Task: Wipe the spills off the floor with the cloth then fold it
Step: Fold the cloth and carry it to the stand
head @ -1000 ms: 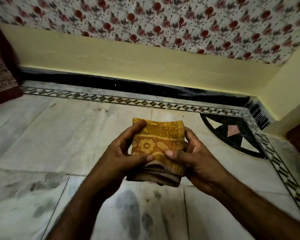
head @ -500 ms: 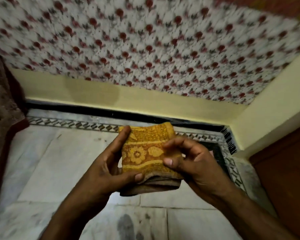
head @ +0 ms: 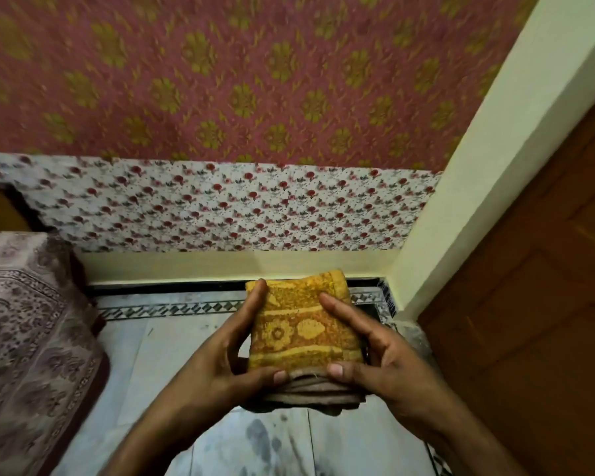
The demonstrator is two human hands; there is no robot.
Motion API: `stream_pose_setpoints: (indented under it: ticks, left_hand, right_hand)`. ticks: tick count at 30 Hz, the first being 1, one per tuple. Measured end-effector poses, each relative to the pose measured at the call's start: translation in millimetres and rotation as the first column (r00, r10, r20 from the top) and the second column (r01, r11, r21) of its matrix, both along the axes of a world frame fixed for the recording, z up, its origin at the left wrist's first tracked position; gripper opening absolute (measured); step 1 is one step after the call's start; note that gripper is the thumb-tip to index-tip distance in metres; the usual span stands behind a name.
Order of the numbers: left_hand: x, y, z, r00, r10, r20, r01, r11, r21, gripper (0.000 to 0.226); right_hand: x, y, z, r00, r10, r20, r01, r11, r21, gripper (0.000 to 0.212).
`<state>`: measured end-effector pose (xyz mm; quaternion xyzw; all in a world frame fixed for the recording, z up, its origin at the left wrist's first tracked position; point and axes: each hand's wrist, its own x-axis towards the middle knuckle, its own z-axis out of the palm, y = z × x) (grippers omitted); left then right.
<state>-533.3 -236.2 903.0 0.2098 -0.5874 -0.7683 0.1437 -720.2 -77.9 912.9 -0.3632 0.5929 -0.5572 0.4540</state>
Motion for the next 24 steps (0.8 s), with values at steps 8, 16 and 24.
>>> stream_pose_setpoints:
  ticks: [8, 16, 24]
  left_hand:
    - [54, 103, 83, 0.999, -0.03, -0.037, 0.026, 0.993, -0.118, 0.107]
    - [131, 264, 93, 0.998, -0.032, -0.056, 0.024, 0.99, -0.141, 0.11]
    - [192, 394, 105, 0.986, -0.136, -0.097, 0.119, 0.979, -0.165, 0.106]
  right_hand:
    - [68, 110, 79, 0.994, -0.104, 0.04, 0.108, 0.988, -0.112, 0.058]
    - [144, 267, 87, 0.996, -0.076, -0.037, 0.068, 0.978, -0.196, 0.064]
    - [224, 411, 91, 0.971, -0.221, -0.092, 0.201, 0.962, -0.186, 0.066]
